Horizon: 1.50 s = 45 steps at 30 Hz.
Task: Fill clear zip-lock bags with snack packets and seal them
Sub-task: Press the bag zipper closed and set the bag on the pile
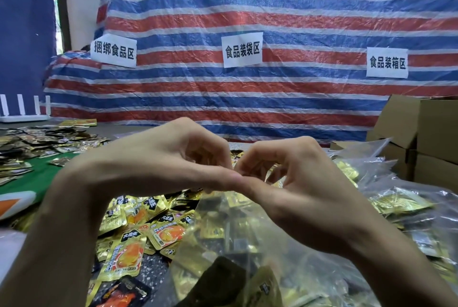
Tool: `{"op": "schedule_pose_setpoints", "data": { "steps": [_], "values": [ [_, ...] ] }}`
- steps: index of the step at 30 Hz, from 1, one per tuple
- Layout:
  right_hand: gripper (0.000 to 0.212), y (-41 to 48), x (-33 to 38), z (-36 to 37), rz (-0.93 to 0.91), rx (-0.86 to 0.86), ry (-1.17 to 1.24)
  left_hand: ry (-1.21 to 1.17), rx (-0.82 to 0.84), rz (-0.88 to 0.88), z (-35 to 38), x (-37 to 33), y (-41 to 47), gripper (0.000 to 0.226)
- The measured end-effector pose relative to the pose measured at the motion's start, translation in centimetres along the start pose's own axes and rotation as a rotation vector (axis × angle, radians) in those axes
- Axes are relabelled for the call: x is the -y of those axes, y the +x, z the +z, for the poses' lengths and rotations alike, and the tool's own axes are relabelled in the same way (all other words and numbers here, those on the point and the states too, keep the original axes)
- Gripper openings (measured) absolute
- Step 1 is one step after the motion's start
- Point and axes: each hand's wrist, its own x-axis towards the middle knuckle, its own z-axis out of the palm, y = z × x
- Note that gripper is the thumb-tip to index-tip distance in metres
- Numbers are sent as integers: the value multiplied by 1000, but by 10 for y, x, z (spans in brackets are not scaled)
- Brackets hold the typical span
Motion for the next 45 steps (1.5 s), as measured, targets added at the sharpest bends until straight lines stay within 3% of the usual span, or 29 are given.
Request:
{"op": "schedule_pose_setpoints", "data": {
  "steps": [13, 21, 30, 45],
  "values": [
    [11, 5, -8, 2, 78, 174, 88, -155, 91, -77, -4, 20, 0, 17],
    [17, 5, -22, -6, 167, 338, 63, -192, 85, -46, -10, 34, -2, 21],
    [9, 3, -41, -23, 251, 509, 133, -210, 10, -49, -18, 52, -7, 26],
    [9, 4, -54, -36, 349, 514, 135, -233, -35, -7, -21, 57, -10, 19]
  ]
}}
